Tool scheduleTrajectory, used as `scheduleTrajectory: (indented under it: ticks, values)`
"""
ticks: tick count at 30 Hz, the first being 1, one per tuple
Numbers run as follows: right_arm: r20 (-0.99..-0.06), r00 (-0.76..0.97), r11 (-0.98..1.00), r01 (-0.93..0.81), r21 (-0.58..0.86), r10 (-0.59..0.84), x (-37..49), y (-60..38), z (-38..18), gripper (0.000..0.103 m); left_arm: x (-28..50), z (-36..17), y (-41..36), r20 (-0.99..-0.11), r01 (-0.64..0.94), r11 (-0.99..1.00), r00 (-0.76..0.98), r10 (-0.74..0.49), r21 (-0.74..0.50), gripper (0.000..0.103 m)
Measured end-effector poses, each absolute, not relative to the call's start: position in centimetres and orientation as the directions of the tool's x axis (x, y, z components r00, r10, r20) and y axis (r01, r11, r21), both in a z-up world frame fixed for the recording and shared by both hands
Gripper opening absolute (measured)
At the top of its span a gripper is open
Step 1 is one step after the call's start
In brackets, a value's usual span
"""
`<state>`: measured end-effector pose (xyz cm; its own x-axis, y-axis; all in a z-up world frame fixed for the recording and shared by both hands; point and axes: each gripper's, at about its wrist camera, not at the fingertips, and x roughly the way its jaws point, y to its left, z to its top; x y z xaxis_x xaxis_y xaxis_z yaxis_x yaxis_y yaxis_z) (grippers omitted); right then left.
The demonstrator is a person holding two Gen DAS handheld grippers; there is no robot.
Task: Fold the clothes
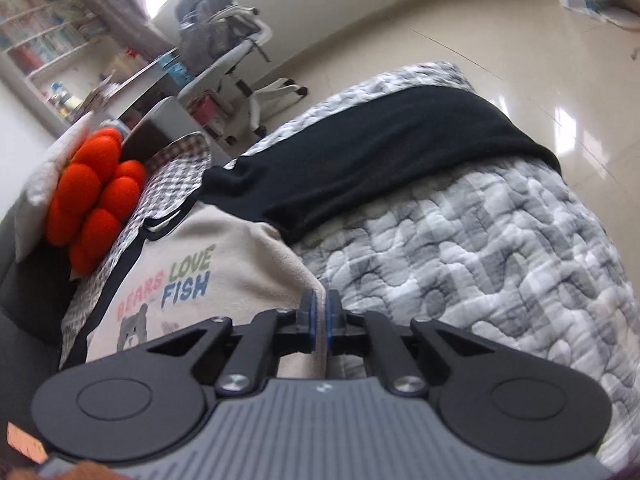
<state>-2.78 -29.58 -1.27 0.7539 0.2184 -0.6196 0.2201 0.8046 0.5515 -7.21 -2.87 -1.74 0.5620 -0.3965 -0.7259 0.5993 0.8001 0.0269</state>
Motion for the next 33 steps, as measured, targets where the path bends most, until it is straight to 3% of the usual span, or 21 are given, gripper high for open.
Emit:
scheduleTrajectory:
  ticks: [12, 14, 16, 17, 27, 33]
  values:
    - [-0.61, 0.714, 0.735, 0.198, 0.648, 0.345, -5.2, -30.6, -1.3, 0.018, -4.9, 1.4, 1.1, -0.698, 0.475, 0.879, 0.619, -0.359, -0.031, 0.039]
    - [-0.6, 0.705, 0.717, 0.187, 0.672, 0.378, -5.8, -30.8, -1.1, 0.027, -4.3, 2.2, 2.8, -0.7, 0.436, 0.897, 0.62, -0.353, -0.066, 0.04]
    - [-0.586, 0.7, 0.696, 0.176, 0.696, 0.409, -6.3, -31.1, -0.8, 0.054, -3.8, 2.7, 4.5, -0.706, 0.393, 0.914, 0.619, -0.343, -0.1, 0.043]
    - [-0.579, 0.702, 0.688, 0.173, 0.705, 0.416, -6.7, -31.3, -0.6, 0.057, -3.7, 2.8, 5.5, -0.709, 0.369, 0.923, 0.62, -0.335, -0.114, 0.044]
    - [-0.566, 0.71, 0.604, 0.247, 0.757, 0.419, -8.7, -34.1, -0.8, 0.057, -4.3, 2.3, 15.1, -0.721, 0.111, 0.978, 0.662, -0.204, -0.174, 0.048]
    - [-0.579, 0.679, 0.618, 0.23, 0.752, 0.451, -8.8, -33.3, -1.0, 0.047, -4.3, 0.6, 18.0, -0.763, 0.066, 0.971, 0.607, -0.221, -0.229, 0.046]
